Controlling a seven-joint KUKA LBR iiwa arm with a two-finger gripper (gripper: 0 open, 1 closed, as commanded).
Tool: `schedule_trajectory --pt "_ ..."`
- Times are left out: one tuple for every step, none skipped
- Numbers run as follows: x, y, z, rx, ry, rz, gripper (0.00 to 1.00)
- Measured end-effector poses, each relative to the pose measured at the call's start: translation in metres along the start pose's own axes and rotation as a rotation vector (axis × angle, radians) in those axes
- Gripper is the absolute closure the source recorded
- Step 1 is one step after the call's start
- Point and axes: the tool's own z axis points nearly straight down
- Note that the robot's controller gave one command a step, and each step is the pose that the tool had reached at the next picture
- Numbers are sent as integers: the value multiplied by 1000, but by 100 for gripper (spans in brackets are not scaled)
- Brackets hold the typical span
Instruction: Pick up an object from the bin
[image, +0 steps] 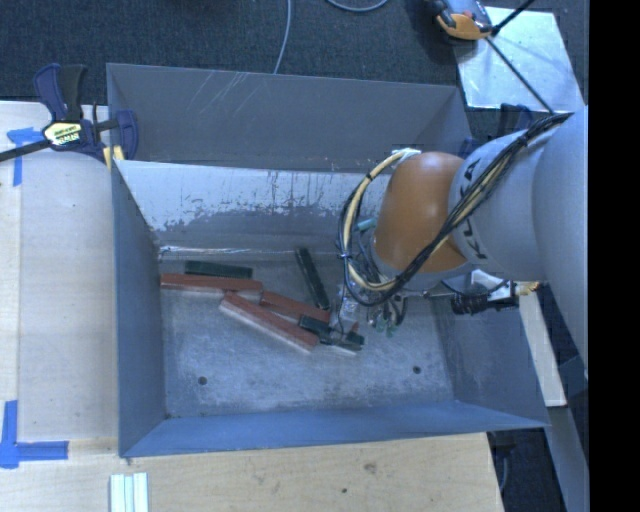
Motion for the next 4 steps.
schedule_trajectory --pt "0 0 0 1 1 -1 0" --pt "0 0 1 1 1 -1 0" --pt "76 23 11 0 1 197 100" --pt "76 23 11 0 1 197 100"
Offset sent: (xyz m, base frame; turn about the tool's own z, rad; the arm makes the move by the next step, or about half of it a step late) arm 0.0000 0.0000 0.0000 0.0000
